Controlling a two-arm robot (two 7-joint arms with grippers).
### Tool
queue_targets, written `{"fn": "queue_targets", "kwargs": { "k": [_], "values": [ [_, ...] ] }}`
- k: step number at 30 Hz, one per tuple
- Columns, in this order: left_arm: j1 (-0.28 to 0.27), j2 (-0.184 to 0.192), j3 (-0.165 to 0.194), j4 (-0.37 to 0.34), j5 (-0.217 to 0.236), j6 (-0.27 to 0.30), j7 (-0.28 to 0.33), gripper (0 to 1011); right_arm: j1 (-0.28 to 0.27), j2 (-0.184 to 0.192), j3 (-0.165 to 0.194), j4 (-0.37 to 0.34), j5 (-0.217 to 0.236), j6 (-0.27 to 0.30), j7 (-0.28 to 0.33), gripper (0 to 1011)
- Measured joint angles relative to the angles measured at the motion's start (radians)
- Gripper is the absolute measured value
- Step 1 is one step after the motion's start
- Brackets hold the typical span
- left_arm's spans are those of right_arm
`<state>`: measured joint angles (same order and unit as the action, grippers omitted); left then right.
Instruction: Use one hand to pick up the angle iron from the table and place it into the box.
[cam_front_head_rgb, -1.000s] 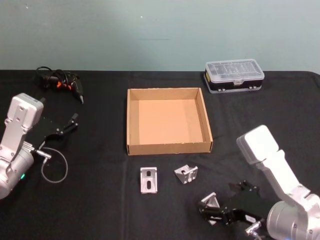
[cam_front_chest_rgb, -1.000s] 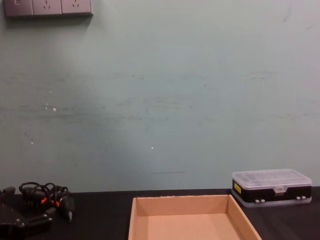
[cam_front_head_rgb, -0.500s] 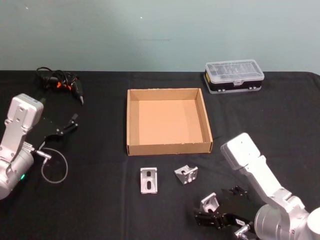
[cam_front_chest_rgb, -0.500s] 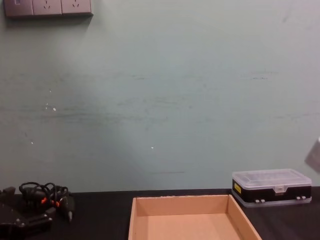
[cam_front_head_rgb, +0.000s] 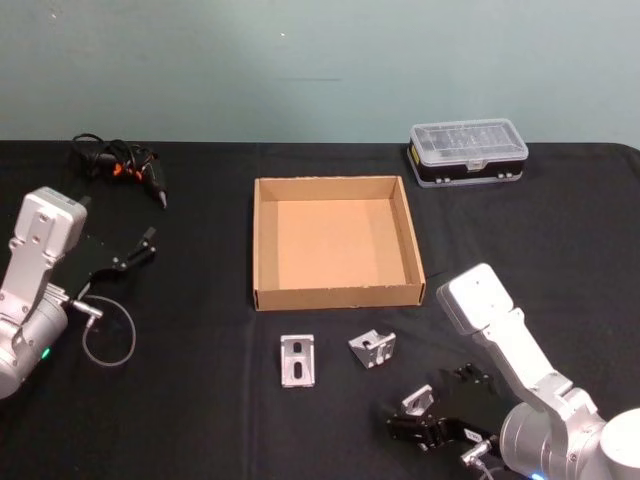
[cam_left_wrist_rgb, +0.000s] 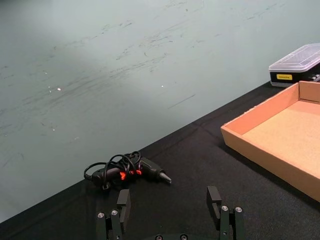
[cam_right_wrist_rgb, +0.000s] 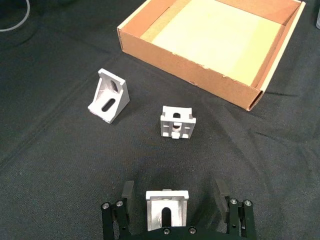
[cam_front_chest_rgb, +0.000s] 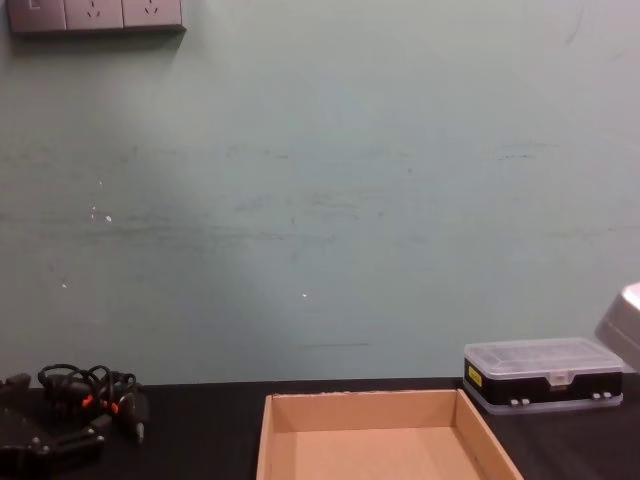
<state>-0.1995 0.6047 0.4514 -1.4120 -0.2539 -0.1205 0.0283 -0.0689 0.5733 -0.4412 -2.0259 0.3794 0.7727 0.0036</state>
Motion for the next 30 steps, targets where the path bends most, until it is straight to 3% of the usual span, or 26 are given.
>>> {"fn": "queue_targets", "kwargs": {
  "k": [14,24,30],
  "values": [
    [0.000,0.000,0.000,0.000,0.000,0.000,0.000,1000,-0.001,0.002,0.001,-0.005,0.001,0.008,-0.002,995],
    [0.000,0.000,0.000,0.000,0.000,0.000,0.000,1000,-0.001,0.003,0.001,-0.006,0.002,0.010,-0.003,763],
    [0.000,0.000,0.000,0.000,0.000,0.000,0.000,1000,-0.001,0.003,0.001,-0.007,0.003,0.011,-0.003,569]
  ]
}}
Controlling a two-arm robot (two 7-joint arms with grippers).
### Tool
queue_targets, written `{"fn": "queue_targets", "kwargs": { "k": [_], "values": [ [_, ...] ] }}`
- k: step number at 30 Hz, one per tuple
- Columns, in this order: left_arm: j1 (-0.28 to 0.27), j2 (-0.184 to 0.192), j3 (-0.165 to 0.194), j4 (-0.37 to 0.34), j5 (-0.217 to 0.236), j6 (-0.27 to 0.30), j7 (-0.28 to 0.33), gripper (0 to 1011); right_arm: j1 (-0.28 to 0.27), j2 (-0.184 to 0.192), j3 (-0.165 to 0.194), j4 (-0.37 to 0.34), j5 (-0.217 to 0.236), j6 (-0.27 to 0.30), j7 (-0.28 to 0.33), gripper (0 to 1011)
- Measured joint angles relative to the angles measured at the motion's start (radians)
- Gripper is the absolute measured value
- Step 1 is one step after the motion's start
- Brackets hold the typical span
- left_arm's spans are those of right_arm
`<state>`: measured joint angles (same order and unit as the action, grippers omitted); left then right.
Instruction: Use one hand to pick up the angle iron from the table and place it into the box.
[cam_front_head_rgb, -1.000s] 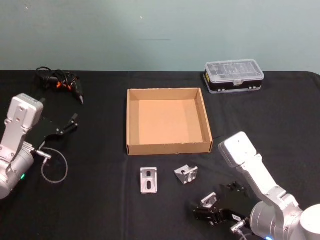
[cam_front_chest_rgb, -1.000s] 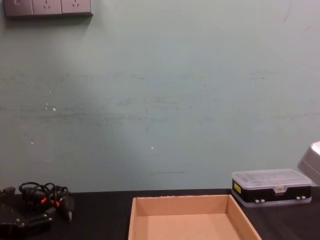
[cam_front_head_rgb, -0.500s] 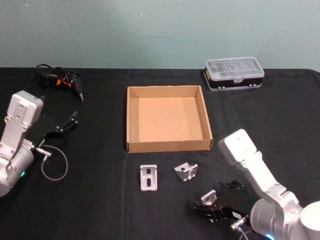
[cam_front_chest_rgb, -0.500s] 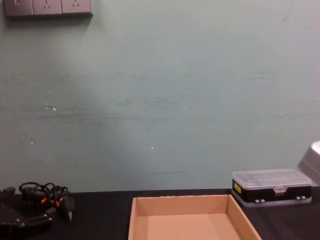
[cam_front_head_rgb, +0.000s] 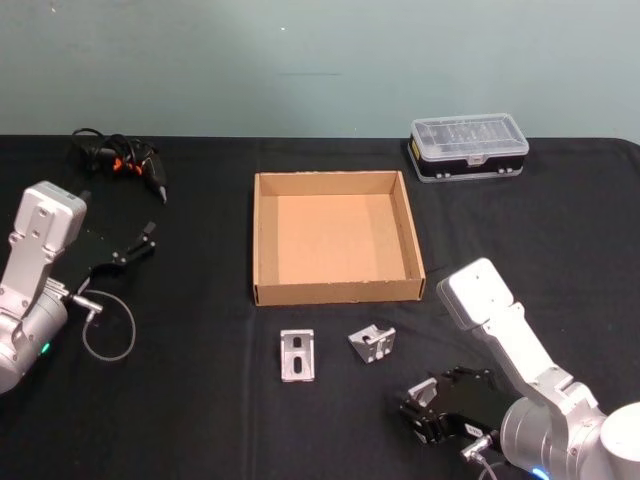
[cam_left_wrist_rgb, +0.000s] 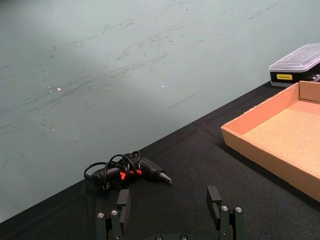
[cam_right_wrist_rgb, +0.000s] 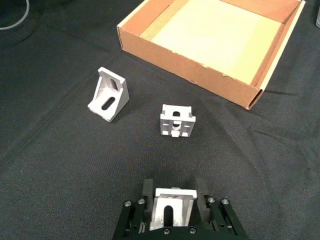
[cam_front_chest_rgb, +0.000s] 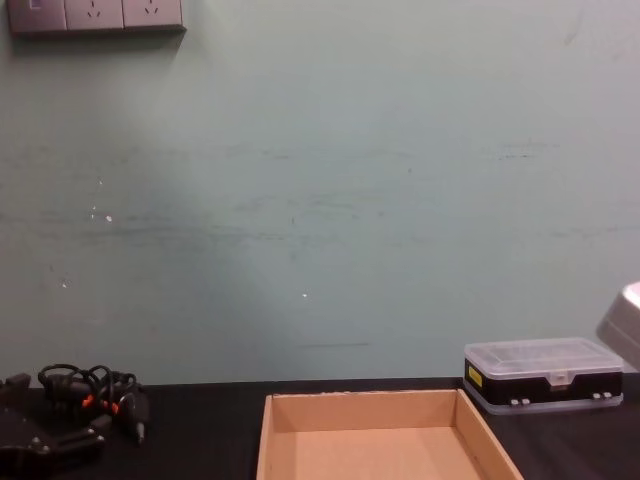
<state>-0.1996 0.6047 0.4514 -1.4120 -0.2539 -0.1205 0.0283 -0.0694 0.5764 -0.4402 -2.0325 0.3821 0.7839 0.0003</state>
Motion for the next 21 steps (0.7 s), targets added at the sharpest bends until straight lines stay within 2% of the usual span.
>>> {"fn": "queue_targets", "kwargs": {
  "k": [1,4,11,16,21],
  "values": [
    [0.000,0.000,0.000,0.000,0.000,0.000,0.000,1000,0.000,0.000,0.000,0.000,0.000,0.000,0.000,509],
    [0.000,0.000,0.000,0.000,0.000,0.000,0.000,1000,0.000,0.000,0.000,0.000,0.000,0.000,0.000,476],
    [0.000,0.000,0.000,0.000,0.000,0.000,0.000,1000,0.000,0.000,0.000,-0.001,0.000,0.001,-0.001,474],
    [0.000,0.000,0.000,0.000,0.000,0.000,0.000,1000,0.001,0.009,0.011,-0.017,-0.031,-0.041,0.001,474],
    [0.000,0.000,0.000,0.000,0.000,0.000,0.000,1000,0.027,0.013,0.034,-0.032,-0.055,-0.065,0.008,474]
  ]
}}
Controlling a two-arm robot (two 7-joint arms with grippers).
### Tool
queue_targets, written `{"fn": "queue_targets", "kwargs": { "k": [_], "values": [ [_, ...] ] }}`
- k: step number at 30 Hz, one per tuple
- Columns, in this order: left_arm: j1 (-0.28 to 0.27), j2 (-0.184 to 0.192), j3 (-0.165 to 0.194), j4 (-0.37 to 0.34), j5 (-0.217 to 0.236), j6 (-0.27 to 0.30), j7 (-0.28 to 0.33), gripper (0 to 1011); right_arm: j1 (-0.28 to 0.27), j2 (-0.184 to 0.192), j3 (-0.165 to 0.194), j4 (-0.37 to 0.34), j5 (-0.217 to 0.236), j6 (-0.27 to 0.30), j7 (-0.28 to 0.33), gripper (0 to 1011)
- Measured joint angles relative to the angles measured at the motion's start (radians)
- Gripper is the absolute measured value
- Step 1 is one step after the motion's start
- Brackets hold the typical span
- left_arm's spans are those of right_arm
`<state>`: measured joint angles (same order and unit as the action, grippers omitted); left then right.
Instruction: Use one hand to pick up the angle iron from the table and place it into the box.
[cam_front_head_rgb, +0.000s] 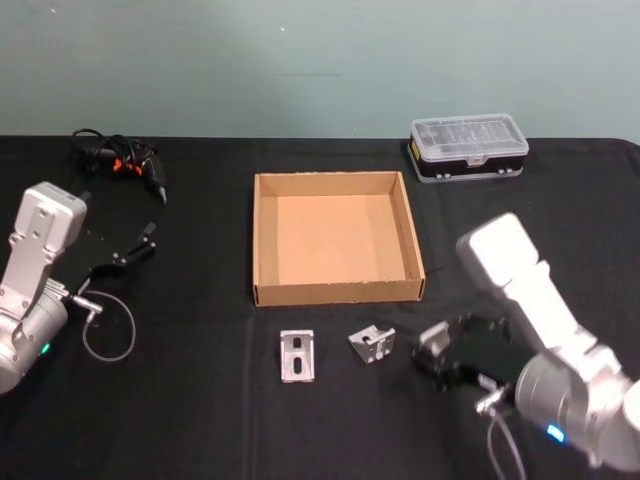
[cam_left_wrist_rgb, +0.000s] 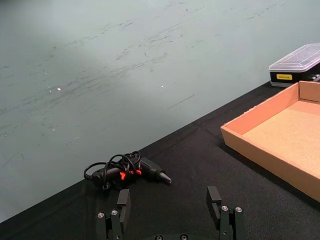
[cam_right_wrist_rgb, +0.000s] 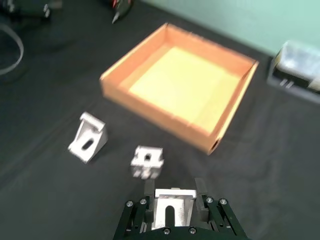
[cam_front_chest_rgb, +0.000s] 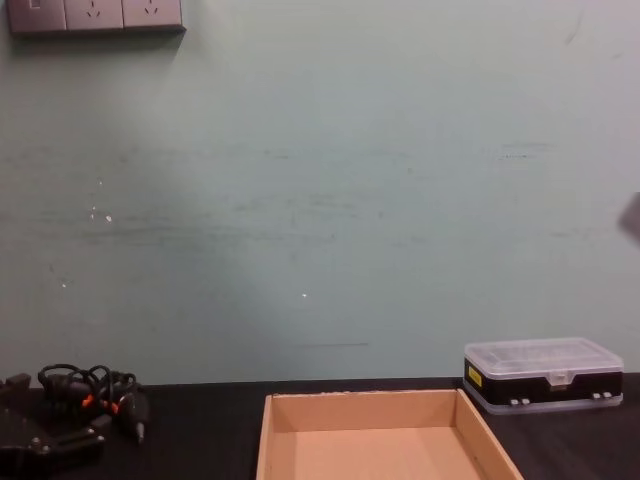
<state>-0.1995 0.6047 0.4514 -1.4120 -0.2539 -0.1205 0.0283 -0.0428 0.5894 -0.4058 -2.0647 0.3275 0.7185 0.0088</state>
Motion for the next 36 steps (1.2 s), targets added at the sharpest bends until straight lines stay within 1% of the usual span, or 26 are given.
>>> {"fn": "queue_targets", "kwargs": {
  "k": [3,4,5,6,7,9,10,12,13,15,16,18,19,22,23,26,27,28,29,31,32,35,36],
  "values": [
    [0.000,0.000,0.000,0.000,0.000,0.000,0.000,1000,0.040,-0.007,0.026,0.005,-0.010,-0.023,0.014,474],
    [0.000,0.000,0.000,0.000,0.000,0.000,0.000,1000,0.048,-0.009,0.029,0.010,-0.012,-0.028,0.017,474],
    [0.000,0.000,0.000,0.000,0.000,0.000,0.000,1000,0.070,-0.017,0.037,0.027,-0.014,-0.044,0.025,474],
    [0.000,0.000,0.000,0.000,0.000,0.000,0.000,1000,0.070,-0.017,0.037,0.027,-0.014,-0.044,0.025,474],
    [0.000,0.000,0.000,0.000,0.000,0.000,0.000,1000,0.094,-0.026,0.042,0.050,-0.016,-0.065,0.036,474],
    [0.000,0.000,0.000,0.000,0.000,0.000,0.000,1000,0.118,-0.037,0.045,0.079,-0.018,-0.085,0.047,474],
    [0.000,0.000,0.000,0.000,0.000,0.000,0.000,1000,0.144,-0.049,0.045,0.107,-0.021,-0.102,0.059,474],
    [0.000,0.000,0.000,0.000,0.000,0.000,0.000,1000,0.174,-0.062,0.044,0.142,-0.022,-0.118,0.074,474],
    [0.000,0.000,0.000,0.000,0.000,0.000,0.000,1000,0.205,-0.076,0.040,0.179,-0.026,-0.132,0.088,474],
    [0.000,0.000,0.000,0.000,0.000,0.000,0.000,1000,0.238,-0.091,0.033,0.218,-0.030,-0.145,0.103,474],
    [0.000,0.000,0.000,0.000,0.000,0.000,0.000,1000,0.272,-0.105,0.025,0.257,-0.036,-0.156,0.116,474],
    [0.000,0.000,0.000,0.000,0.000,0.000,0.000,1000,0.304,-0.120,0.014,0.300,-0.042,-0.165,0.131,474],
    [0.000,0.000,0.000,0.000,0.000,0.000,0.000,1000,0.335,-0.134,0.003,0.341,-0.047,-0.173,0.145,474],
    [0.000,0.000,0.000,0.000,0.000,0.000,0.000,1000,0.385,-0.158,-0.016,0.410,-0.059,-0.182,0.168,474],
    [0.000,0.000,0.000,0.000,0.000,0.000,0.000,1000,0.415,-0.174,-0.029,0.455,-0.067,-0.188,0.180,476],
    [0.000,0.000,0.000,0.000,0.000,0.000,0.000,1000,0.461,-0.201,-0.048,0.527,-0.081,-0.197,0.196,474],
    [0.000,0.000,0.000,0.000,0.000,0.000,0.000,1000,0.491,-0.219,-0.060,0.576,-0.091,-0.203,0.205,474],
    [0.000,0.000,0.000,0.000,0.000,0.000,0.000,1000,0.507,-0.229,-0.066,0.602,-0.096,-0.206,0.208,474],
    [0.000,0.000,0.000,0.000,0.000,0.000,0.000,1000,0.533,-0.245,-0.075,0.647,-0.105,-0.214,0.217,474],
    [0.000,0.000,0.000,0.000,0.000,0.000,0.000,1000,0.556,-0.260,-0.083,0.689,-0.112,-0.222,0.227,474],
    [0.000,0.000,0.000,0.000,0.000,0.000,0.000,1000,0.580,-0.277,-0.086,0.735,-0.114,-0.228,0.236,474],
    [0.000,0.000,0.000,0.000,0.000,0.000,0.000,1000,0.608,-0.299,-0.091,0.791,-0.120,-0.235,0.246,474],
    [0.000,0.000,0.000,0.000,0.000,0.000,0.000,1000,0.623,-0.312,-0.095,0.824,-0.125,-0.239,0.250,474]
  ]
}}
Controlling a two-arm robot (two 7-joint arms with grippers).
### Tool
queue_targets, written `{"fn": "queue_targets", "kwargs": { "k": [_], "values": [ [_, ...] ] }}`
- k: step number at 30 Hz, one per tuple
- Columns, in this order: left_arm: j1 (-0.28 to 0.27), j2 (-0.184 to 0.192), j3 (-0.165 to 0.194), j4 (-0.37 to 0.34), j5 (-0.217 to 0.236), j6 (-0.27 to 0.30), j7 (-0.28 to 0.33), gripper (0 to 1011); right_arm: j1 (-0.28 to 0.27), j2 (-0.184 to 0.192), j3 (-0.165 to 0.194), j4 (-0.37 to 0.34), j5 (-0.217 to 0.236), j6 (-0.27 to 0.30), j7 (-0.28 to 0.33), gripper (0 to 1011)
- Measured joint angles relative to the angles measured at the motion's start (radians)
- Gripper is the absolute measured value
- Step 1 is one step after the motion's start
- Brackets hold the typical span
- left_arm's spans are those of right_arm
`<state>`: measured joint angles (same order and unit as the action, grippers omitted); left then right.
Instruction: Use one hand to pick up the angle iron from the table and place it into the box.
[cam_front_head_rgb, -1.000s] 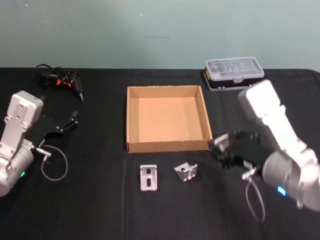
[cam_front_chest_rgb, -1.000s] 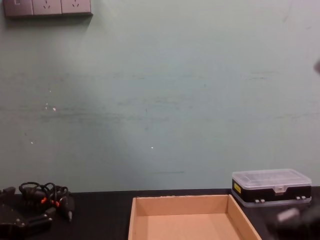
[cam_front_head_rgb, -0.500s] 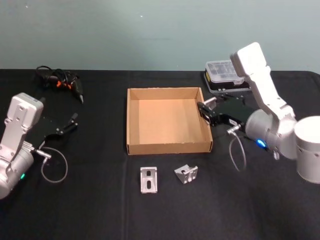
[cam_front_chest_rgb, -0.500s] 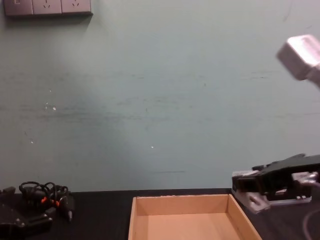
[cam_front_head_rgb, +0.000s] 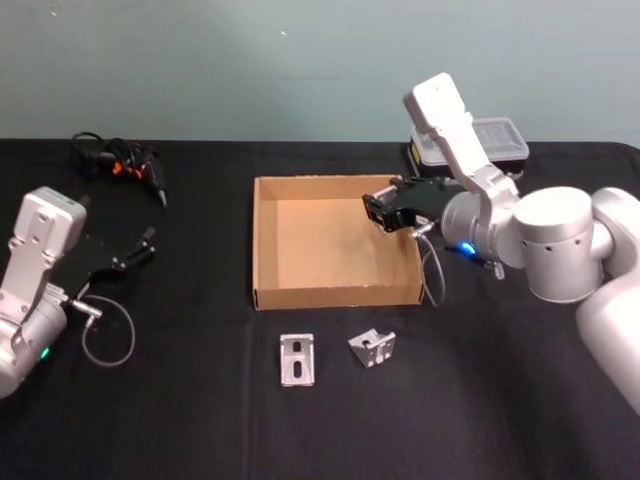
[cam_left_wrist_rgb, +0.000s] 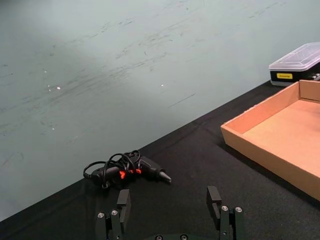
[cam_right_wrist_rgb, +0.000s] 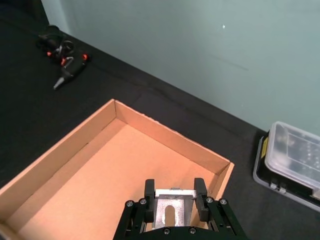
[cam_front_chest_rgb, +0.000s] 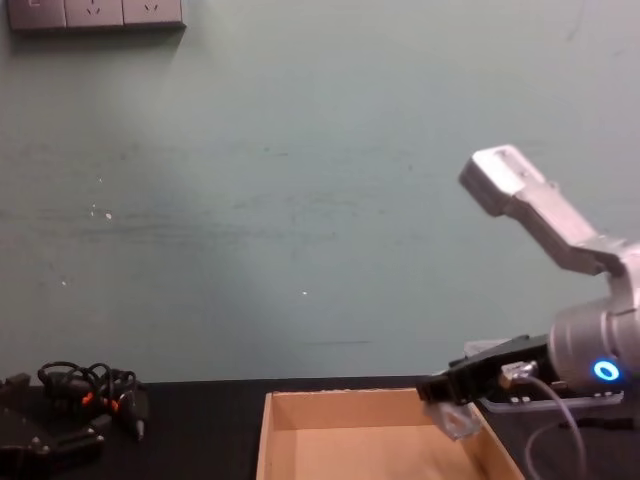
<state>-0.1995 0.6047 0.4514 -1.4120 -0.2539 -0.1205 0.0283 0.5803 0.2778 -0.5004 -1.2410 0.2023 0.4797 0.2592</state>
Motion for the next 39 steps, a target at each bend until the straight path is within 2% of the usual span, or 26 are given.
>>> {"fn": "queue_targets", "kwargs": {
  "k": [6,12,29,39],
  "values": [
    [0.000,0.000,0.000,0.000,0.000,0.000,0.000,1000,0.034,-0.031,-0.004,0.083,-0.012,-0.006,0.019,474],
    [0.000,0.000,0.000,0.000,0.000,0.000,0.000,1000,0.031,-0.027,-0.004,0.075,-0.012,-0.007,0.019,479],
    [0.000,0.000,0.000,0.000,0.000,0.000,0.000,1000,0.026,-0.023,-0.003,0.063,-0.010,-0.006,0.016,981],
    [0.000,0.000,0.000,0.000,0.000,0.000,0.000,1000,0.025,-0.022,-0.003,0.061,-0.010,-0.006,0.013,1000]
  ]
}}
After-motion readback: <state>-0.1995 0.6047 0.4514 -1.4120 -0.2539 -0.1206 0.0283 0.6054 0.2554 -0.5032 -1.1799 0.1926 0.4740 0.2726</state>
